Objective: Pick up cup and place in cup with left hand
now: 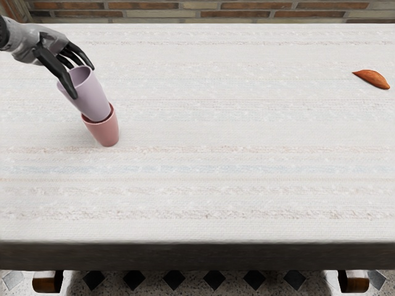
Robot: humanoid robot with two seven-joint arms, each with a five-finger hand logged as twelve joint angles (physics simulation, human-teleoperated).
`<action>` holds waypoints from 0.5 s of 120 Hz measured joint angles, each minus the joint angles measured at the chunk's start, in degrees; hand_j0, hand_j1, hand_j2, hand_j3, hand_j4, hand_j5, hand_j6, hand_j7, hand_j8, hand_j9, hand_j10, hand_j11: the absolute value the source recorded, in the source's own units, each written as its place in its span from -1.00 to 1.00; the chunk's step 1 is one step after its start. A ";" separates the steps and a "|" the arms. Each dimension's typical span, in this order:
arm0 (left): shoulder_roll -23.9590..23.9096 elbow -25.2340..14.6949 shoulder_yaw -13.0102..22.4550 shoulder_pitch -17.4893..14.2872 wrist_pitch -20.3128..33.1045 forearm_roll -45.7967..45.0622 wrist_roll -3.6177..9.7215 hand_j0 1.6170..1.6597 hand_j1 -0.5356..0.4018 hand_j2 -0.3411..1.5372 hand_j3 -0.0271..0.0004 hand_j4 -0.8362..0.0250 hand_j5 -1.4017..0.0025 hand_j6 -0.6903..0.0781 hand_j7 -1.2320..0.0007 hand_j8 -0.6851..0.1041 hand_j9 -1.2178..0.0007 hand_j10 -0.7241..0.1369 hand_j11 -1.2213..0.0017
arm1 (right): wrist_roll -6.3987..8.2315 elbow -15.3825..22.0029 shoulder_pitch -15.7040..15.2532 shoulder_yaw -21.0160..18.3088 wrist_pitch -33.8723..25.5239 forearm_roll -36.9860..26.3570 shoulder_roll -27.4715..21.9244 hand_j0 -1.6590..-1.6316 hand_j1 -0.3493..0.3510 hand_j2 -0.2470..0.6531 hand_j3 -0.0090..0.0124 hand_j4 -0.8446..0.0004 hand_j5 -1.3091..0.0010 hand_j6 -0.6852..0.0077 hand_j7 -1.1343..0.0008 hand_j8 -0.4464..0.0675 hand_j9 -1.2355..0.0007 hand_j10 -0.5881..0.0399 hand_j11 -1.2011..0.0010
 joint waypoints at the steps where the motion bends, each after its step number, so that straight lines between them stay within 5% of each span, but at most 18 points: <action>1: -0.05 0.01 0.01 0.00 0.16 0.03 0.00 0.91 -0.36 0.09 0.97 -0.31 -0.18 -0.09 -0.31 -0.03 -0.32 -0.33 -0.30 | 0.00 0.00 0.00 0.00 0.00 0.00 0.00 -0.93 -1.00 -0.45 -0.16 1.00 1.00 0.98 1.00 0.74 1.00 0.87 1.00; 60: -1.24 0.09 1.16 0.39 4.15 1.42 0.00 0.90 -0.35 0.09 0.97 -0.32 -0.19 -0.10 -0.32 -0.03 -0.33 -0.34 -0.31 | 0.00 0.00 0.00 0.01 0.00 0.01 0.00 -0.93 -1.00 -0.45 -0.16 1.00 1.00 0.98 1.00 0.74 1.00 0.87 1.00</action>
